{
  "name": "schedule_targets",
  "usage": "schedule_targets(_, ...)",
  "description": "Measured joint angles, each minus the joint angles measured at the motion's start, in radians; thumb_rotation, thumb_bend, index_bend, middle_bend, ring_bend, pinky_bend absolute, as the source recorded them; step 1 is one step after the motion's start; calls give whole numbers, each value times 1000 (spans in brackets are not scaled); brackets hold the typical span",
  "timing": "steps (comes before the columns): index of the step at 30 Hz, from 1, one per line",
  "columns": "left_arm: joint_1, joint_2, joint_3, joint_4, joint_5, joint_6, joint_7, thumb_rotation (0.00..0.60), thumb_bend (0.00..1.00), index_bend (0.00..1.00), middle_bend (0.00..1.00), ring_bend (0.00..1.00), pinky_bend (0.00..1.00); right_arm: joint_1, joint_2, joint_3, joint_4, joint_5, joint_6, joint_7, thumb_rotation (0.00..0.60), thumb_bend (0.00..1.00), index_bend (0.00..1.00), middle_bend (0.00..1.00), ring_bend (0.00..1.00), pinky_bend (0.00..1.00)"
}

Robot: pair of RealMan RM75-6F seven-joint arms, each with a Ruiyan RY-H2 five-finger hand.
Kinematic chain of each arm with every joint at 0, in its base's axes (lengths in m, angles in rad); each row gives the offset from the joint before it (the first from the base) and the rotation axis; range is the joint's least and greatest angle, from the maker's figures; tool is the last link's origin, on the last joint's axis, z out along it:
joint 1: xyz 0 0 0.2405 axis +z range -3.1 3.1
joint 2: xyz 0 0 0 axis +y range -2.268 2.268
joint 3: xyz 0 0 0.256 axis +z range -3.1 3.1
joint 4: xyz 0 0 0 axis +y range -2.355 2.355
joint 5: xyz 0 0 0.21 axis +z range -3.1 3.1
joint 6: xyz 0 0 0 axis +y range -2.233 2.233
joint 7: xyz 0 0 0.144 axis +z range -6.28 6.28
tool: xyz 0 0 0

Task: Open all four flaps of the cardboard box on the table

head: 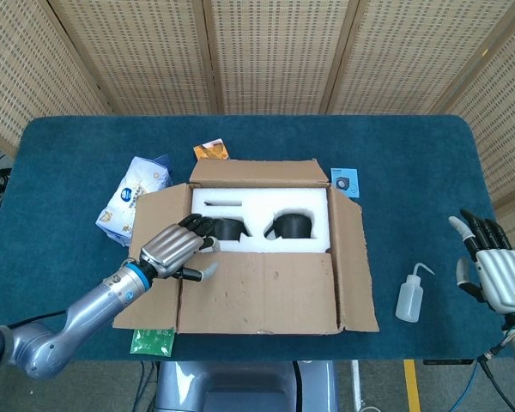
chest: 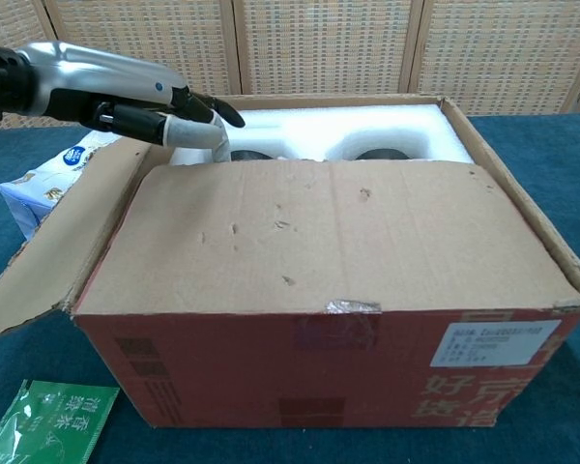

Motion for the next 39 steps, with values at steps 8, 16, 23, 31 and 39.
schedule_targets(8, 16, 65, -46, -38, 25, -59, -155, 85, 447, 333, 0, 0, 0, 1, -2, 3, -3, 1, 0, -7, 600, 775, 0, 0, 0, 0)
schedule_targets(16, 87, 168, -103, -82, 180, -127, -384, 86, 446, 333, 0, 0, 0, 4, -1, 4, -13, 2, -2, -20, 600, 775, 0, 0, 0, 0)
schedule_targets(23, 155, 251, -160, -117, 352, -191, -621, 84, 444, 333, 0, 0, 0, 4, 4, 7, -28, 2, 1, -35, 600, 775, 0, 0, 0, 0)
schedule_targets(31, 219, 338, -195, -159, 596, -195, -867, 84, 440, 333, 0, 0, 0, 7, 7, 9, -47, 4, 1, -56, 600, 775, 0, 0, 0, 0)
schedule_targets(39, 247, 434, -150, -168, 935, -75, -1178, 82, 438, 333, 0, 0, 0, 7, 16, 12, -66, 5, 5, -73, 600, 775, 0, 0, 0, 0)
